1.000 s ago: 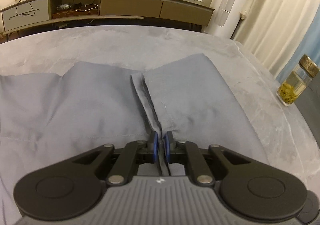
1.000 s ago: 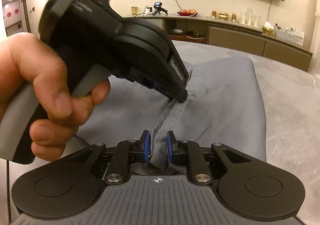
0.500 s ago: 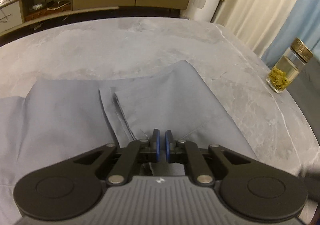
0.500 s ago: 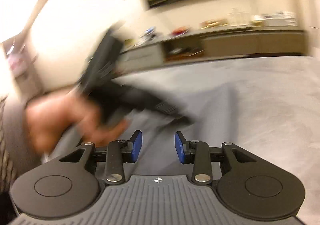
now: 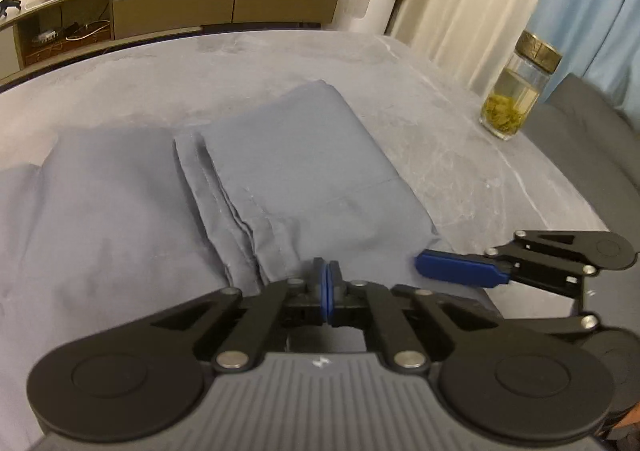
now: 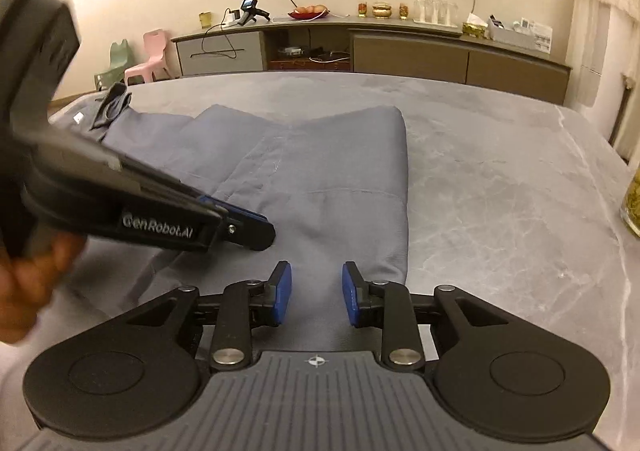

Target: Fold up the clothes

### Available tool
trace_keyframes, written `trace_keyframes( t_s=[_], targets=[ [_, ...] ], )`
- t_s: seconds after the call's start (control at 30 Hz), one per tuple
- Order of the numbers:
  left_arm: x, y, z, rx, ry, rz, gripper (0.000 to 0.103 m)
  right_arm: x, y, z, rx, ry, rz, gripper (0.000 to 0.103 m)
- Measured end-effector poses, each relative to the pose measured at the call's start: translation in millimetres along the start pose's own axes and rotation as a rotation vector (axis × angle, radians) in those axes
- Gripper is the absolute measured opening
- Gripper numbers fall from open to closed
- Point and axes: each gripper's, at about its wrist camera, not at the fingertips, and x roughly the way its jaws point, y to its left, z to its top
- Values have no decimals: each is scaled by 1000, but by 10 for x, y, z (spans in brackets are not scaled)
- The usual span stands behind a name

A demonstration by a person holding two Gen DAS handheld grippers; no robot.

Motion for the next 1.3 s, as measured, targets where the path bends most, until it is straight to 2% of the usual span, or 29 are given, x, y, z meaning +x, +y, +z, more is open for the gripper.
trace_keyframes(
  t_s=[0.03, 0.1, 0.13, 0.17, 0.23, 0.27, 0.3, 0.33, 0.37, 0.43, 0.53, 0.57, 0.6, 0.63, 0.67, 0.7, 0.73, 0.83, 0.87, 0.9, 0.97, 1.0, 1.07, 1.13, 1.3],
  targets=[
    [3, 3, 19, -12, 13, 1, 3, -112, -14, -27, 21, -38, -21, 37],
    [8, -54, 41, 13, 24, 19, 3, -336, -41, -83, 63, -116, -62, 80],
    [8, -80, 56, 20, 30, 28, 4, -408, -53, -120, 66, -136, -89, 86],
    [8, -85, 78, 14, 39, 26, 4, -389, -88, -139, 74, -125, -103, 86],
    [9, -92, 124, -2, 57, 19, 7, -243, -159, -174, 117, -33, -52, 69],
    [-2, -94, 150, -14, 58, 15, 7, -215, -139, -215, 119, 7, -27, 42],
    [-30, -99, 193, -27, 49, 15, 14, -191, -83, -228, 94, 19, -33, 40],
    [-72, -116, 268, -37, 31, 13, 26, -218, -3, -220, 48, 0, -61, 36],
    [-115, -134, 346, -48, 12, 10, 32, -244, 77, -213, 3, -18, -88, 32],
    [-199, -196, 514, -52, -23, 1, 53, -279, 277, -218, -117, -60, -152, 28],
    [-226, -367, 750, 2, -28, -12, 65, -301, 630, -274, -328, -123, -245, 23],
    [-159, -429, 781, 43, 11, -1, 66, -306, 730, -284, -374, -146, -250, 21],
    [-86, -490, 807, 86, 53, 12, 66, -311, 829, -294, -419, -168, -255, 20],
    [-24, -529, 790, 128, 80, 31, 61, -315, 929, -305, -465, -191, -260, 20],
    [-19, -514, 747, 159, 87, 53, 48, -327, 988, -286, -478, -209, -243, 20],
    [-22, -492, 702, 188, 92, 75, 17, -339, 1048, -267, -491, -227, -227, 20],
    [-24, -470, 657, 218, 97, 97, 16, -350, 1107, -248, -504, -245, -211, 20],
    [-459, -123, 560, 152, -14, 60, 14, -438, 1252, -202, -511, -320, -144, 22],
    [-653, 60, 522, 103, -54, 48, 13, -495, 1278, -187, -496, -354, -112, 28],
    [-849, 247, 483, 53, -92, 36, 13, -574, 1297, -154, -461, -387, -48, 46],
    [-1184, 692, 354, -48, -149, 25, 13, -685, 1325, -92, -386, -431, 79, 67],
    [-1295, 939, 260, -104, -168, 33, 13, -716, 1334, -63, -347, -441, 142, 67],
    [-1435, 1411, 84, -211, -190, 43, 13, -590, 1406, -11, -309, -375, 204, 66],
    [-1388, 1790, -114, -296, -166, 44, 14, -463, 1479, 40, -271, -308, 265, 64],
    [-1045, 2251, -511, -429, -130, 9, 18, -5, 1799, 28, -331, -104, 237, 64]
  ],
)
